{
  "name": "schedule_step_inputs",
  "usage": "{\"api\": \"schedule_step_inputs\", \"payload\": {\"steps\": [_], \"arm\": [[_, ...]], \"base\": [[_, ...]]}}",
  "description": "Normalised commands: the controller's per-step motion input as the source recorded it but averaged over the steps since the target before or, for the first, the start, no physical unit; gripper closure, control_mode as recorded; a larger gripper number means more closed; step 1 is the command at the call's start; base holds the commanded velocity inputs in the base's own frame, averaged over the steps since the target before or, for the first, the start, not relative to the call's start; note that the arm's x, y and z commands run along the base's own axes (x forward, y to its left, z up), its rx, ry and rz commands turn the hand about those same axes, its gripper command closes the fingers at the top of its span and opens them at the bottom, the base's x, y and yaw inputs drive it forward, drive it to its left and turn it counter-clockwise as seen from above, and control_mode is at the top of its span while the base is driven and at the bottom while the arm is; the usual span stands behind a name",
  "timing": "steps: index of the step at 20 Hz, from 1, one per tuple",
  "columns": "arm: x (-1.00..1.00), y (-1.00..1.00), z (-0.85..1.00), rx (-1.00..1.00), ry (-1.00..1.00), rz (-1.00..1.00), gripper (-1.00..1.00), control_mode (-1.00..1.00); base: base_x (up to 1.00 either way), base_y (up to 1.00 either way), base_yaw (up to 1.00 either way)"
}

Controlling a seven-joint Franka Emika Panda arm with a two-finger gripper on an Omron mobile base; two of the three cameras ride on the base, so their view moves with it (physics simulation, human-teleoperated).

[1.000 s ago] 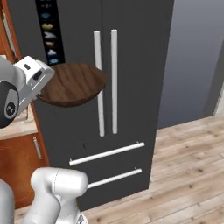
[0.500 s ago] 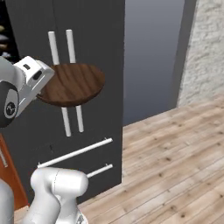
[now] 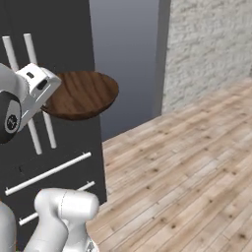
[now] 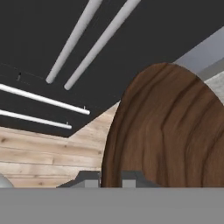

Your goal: Move the bowls from the cabinet to the plates on the dining table.

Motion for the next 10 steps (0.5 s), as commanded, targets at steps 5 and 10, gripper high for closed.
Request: {"api": "schedule_step_inputs", "payload": {"steps": [5, 10], "arm": [[0.0, 0.0, 0.0, 0.0, 0.0, 0.0, 1.0, 1.0], [0.0, 0.0, 0.0, 0.0, 0.0, 0.0, 1.0, 1.0]], "base": [[0.0, -0.6, -0.32], [0.0, -0.61, -0.33]]}}
